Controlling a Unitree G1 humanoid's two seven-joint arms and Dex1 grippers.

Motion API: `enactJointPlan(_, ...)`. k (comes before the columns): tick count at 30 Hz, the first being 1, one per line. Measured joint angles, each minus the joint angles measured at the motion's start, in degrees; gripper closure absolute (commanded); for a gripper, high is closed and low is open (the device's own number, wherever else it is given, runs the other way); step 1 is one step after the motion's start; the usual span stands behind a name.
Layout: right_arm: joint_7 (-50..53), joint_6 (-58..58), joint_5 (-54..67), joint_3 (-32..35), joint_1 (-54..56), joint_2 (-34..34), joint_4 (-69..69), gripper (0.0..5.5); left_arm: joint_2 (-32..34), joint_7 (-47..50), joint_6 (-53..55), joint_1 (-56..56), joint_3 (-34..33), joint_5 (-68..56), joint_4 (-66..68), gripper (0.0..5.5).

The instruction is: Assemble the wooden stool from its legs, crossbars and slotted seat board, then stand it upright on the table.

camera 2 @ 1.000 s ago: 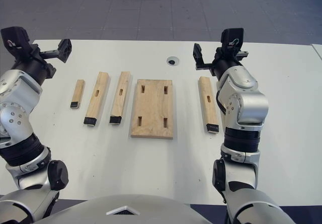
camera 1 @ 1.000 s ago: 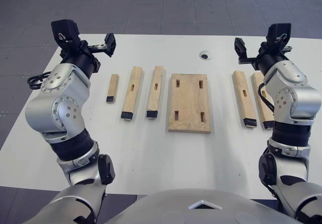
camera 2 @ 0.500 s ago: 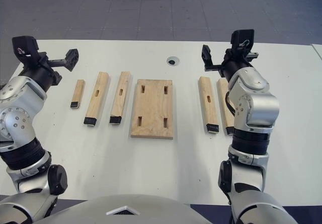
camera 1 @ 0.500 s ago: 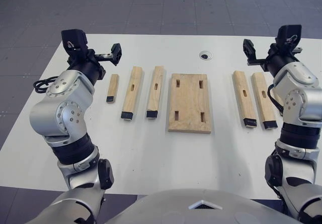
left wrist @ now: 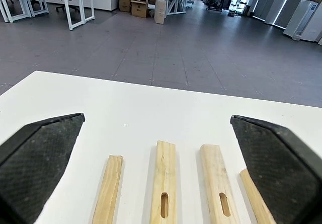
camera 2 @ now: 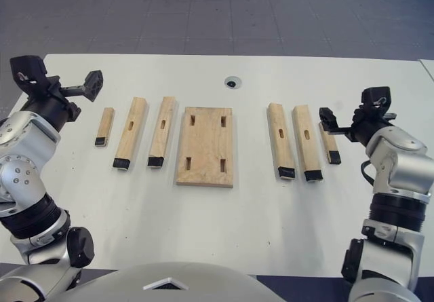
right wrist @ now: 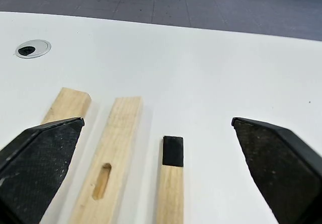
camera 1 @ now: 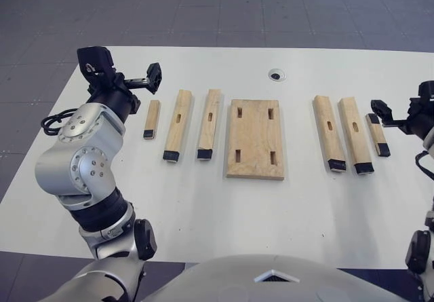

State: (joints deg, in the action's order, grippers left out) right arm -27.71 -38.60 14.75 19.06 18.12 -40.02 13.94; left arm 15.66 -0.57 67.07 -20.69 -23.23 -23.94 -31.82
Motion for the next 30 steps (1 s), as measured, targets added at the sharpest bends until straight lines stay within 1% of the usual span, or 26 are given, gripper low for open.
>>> enactJointPlan(5,-2.09,6.75,-2.27,-0.1,0.16,-2.69,11.5,0.03,-0.18,0.0,0.08,-0.05,0.05,0.02,-0.03,0.1)
enactJointPlan(9,-3.26,9.33,-4.29,-2.3,-1.84,-3.0,12.79,0.03,-0.18,0.0,0.29,-0.53,0.11,0.02,-0.01,0.1)
enactJointPlan(17,-4.11,10.03,-4.55,-3.65,-4.03,-2.85,13.08,0.03,-0.18,0.0,1.52,-1.36,0.48,0.04,-0.21,0.1)
enactJointPlan(23,-4.71,14.78,-5.51,-4.64,-5.45,-2.73,18.77,0.03,-0.18,0.01,1.57,-1.49,0.97,0.3,-0.41,0.1)
enactJointPlan(27,-6.65,18.44,-5.47,-4.96,-5.62,-2.88,23.41,0.03,-0.17,-0.01,1.55,-1.58,1.1,0.48,-0.29,0.1)
enactJointPlan(30,-8.94,18.84,-5.06,-5.68,-5.66,-3.4,23.88,0.03,-0.17,-0.01,1.56,-1.58,1.21,0.47,-0.29,0.1)
